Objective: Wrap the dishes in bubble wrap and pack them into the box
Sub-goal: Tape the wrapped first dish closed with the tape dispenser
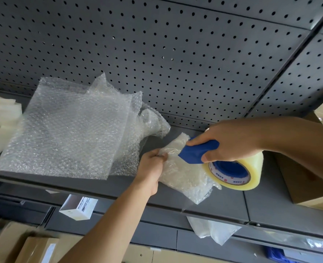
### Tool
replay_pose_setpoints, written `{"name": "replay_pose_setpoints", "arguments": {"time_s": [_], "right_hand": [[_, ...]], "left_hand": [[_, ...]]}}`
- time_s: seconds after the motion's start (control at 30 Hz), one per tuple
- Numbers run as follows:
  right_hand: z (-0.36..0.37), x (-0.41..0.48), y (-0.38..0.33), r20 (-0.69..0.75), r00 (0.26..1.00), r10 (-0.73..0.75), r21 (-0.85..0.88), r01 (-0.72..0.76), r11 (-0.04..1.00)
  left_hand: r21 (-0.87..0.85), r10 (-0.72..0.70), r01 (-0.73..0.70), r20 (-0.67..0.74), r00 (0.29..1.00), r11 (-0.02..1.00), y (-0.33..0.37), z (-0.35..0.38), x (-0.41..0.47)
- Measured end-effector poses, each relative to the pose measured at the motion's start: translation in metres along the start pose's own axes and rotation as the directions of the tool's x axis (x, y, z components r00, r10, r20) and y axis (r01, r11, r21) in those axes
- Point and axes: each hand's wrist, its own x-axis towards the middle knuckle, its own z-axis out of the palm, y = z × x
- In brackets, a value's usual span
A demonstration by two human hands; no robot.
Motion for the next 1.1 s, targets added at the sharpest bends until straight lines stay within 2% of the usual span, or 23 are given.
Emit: {"name": "replay_pose_setpoints", "arguments": {"time_s": [0.37,0.67,0.8,0.87,0.9,0.93,0.97,1.03,1.07,1.1], "right_hand": [[-0.004,-0.029,0.011,0.059,0.998,0.03,0.077,-0.035,0.996],[0.007,-0.041,0.01,-0.006,0.998,0.06,-0.037,-0.06,0.998],[0.004,-0.04,0.013,-0.012,0.998,0.067,-0.033,-0.068,0.997],[0.002,-0.04,0.014,0.0,0.997,0.072,-0.017,-0.072,0.997],[0.001,-0.039,0.015,0.003,0.997,0.073,-0.013,-0.073,0.997],[0.0,-0.039,0.015,0.001,0.997,0.074,-0.01,-0.074,0.997],[-0.001,-0.038,0.016,-0.004,0.997,0.074,-0.003,-0.075,0.997],[-0.002,-0.037,0.016,-0.007,0.996,0.084,0.039,-0.083,0.996],[-0.003,-0.036,0.015,-0.003,0.996,0.09,0.058,-0.089,0.994],[-0.003,-0.035,0.015,0.002,0.996,0.093,0.067,-0.093,0.993]], "left_hand": [[0.024,0.02,-0.02,-0.029,0.999,1.0,0.003,-0.002,0.002],[0.008,-0.005,0.005,-0.027,1.0,1.0,0.01,0.002,0.001],[-0.031,-0.024,0.024,0.006,1.0,0.999,0.012,0.001,-0.003],[0.029,0.047,-0.047,-0.012,0.999,0.998,0.008,0.004,-0.003],[0.144,0.148,-0.143,-0.03,0.988,0.979,0.005,0.005,-0.003],[0.283,0.289,-0.265,-0.045,0.956,0.922,0.001,0.005,-0.004],[0.425,0.451,-0.387,-0.058,0.891,0.818,-0.004,0.003,-0.008],[0.606,0.747,-0.565,-0.072,0.661,0.559,-0.013,0.0,-0.026],[0.655,0.84,-0.621,-0.037,0.541,0.429,-0.018,0.0,-0.039],[0.679,0.891,-0.67,0.052,0.451,0.3,-0.027,0.001,-0.051]]}}
